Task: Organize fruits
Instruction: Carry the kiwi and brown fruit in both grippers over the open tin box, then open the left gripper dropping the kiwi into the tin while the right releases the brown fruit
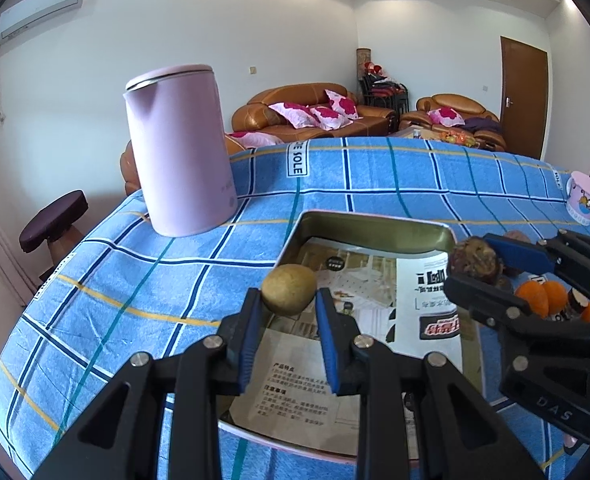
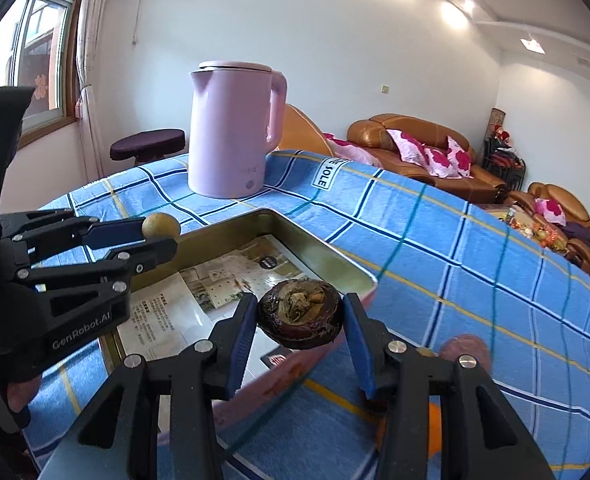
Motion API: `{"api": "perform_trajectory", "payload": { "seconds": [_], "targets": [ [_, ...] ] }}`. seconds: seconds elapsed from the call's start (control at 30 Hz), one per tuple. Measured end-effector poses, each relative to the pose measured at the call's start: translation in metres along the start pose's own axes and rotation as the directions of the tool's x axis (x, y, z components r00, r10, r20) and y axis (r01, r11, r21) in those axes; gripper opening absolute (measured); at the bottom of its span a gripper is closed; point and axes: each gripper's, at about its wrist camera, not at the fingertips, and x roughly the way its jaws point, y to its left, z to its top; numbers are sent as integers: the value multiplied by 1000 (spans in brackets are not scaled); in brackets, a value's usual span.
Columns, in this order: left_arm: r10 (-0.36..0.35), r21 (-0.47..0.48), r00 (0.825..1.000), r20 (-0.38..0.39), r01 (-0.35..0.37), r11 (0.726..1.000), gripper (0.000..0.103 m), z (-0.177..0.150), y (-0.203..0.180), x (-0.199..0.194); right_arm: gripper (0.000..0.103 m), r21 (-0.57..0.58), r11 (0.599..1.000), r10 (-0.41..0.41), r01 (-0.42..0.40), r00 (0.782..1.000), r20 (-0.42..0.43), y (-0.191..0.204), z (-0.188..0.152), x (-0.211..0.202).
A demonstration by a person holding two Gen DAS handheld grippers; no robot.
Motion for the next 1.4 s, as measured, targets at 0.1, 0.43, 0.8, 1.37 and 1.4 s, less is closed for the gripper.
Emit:
{"api": "perform_trajectory", "payload": {
  "seconds": [0.1, 0.43, 0.8, 1.37, 1.4],
  "targets": [
    [10, 9, 1000, -8, -10, 1000, 29, 0, 0, 3, 46, 15, 1000, 26, -26, 1000, 6, 2, -1, 8],
    [32, 25, 999, -26, -31, 999, 29, -4, -6, 13, 46, 28, 998, 60, -60, 998, -3, 1, -3, 15],
    [42, 34, 998, -39, -41, 999, 30, -8, -10, 14, 46, 18, 997, 77, -76, 996, -41, 4, -4, 22],
    [39, 44, 998, -53, -36, 998, 30, -10, -12, 19, 46, -12, 998, 65, -66, 996, -60, 10, -4, 26],
    [38, 42, 998, -54, -36, 998, 30, -10, -12, 20, 46, -13, 998, 65, -66, 996, -60, 10, -4, 26]
  ]
}}
